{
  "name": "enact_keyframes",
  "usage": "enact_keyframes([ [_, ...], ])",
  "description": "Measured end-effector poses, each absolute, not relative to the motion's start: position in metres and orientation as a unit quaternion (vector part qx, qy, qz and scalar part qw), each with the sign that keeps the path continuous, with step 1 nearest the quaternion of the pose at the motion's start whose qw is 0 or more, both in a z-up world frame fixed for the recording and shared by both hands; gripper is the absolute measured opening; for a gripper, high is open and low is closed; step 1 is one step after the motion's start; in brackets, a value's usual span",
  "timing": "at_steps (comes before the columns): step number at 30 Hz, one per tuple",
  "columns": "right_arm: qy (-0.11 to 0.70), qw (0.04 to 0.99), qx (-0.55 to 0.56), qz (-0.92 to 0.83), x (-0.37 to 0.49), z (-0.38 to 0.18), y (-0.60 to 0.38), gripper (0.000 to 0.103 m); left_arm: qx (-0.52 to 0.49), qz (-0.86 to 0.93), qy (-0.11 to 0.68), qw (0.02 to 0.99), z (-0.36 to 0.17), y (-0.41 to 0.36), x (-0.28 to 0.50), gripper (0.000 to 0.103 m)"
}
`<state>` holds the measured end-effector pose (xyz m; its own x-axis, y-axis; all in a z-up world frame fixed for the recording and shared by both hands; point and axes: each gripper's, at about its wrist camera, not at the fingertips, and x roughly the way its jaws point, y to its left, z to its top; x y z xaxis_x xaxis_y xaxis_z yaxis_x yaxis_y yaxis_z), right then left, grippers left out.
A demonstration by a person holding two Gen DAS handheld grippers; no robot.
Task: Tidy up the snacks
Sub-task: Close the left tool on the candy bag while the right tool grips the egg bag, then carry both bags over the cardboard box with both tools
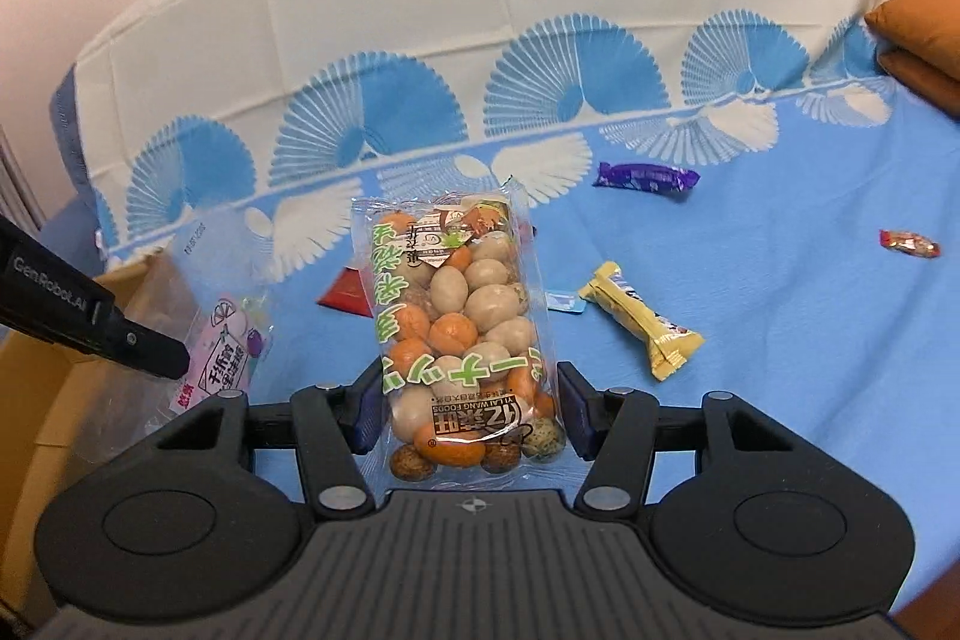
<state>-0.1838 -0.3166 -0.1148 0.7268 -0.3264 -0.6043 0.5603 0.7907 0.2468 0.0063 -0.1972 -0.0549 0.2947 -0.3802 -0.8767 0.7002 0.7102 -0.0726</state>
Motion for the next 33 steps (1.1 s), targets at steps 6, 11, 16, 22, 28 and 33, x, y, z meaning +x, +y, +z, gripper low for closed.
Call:
enact_keyframes([
  [6,0.271,0.915,0.185,-0.234,-0.202,-0.075,-0.273,0.059,0.117,-0.358,0.444,0.813,0.007,-0.147,-0.019,0.004],
  [11,0.257,0.929,0.164,-0.212,-0.211,-0.04,-0.227,0.059,0.105,-0.334,0.422,0.836,0.042,-0.097,-0.035,0.004],
  [16,0.251,0.94,0.169,-0.158,-0.208,-0.013,-0.174,0.059,0.119,-0.285,0.421,0.853,0.058,-0.043,-0.043,0.004],
  [22,0.265,0.945,0.163,-0.096,-0.196,0.004,-0.111,0.059,0.095,-0.248,0.4,0.877,0.073,0.029,-0.05,0.004],
  [28,0.29,0.945,0.13,-0.071,-0.188,0.012,-0.069,0.059,0.063,-0.237,0.39,0.887,0.081,0.074,-0.049,0.004],
  [33,0.288,0.948,0.112,-0.081,-0.186,0.021,-0.055,0.059,0.052,-0.24,0.386,0.889,0.082,0.09,-0.048,0.004],
])
